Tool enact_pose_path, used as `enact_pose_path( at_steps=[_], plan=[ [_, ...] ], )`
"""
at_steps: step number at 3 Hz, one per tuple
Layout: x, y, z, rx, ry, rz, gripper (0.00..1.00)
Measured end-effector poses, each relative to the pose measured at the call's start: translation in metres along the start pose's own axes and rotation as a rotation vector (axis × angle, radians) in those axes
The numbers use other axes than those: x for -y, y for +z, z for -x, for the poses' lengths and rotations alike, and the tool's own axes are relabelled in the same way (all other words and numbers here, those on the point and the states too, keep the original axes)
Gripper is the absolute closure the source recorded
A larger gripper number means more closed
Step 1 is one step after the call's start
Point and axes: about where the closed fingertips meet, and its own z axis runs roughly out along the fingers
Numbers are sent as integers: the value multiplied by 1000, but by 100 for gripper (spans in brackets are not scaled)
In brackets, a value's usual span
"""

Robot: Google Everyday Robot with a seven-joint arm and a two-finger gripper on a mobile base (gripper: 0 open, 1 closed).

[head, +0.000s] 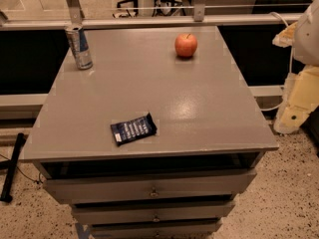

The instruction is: Move apple near rxbar blueberry

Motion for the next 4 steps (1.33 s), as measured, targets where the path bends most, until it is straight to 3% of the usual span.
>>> enact_pose_path(
  at_steps=[1, 2, 4],
  plan=[
    [1, 0, 0, 1, 0, -2, 0],
    [35, 16, -1, 46, 25, -33, 0],
    [156, 73, -7, 274, 170, -135, 0]
  ],
)
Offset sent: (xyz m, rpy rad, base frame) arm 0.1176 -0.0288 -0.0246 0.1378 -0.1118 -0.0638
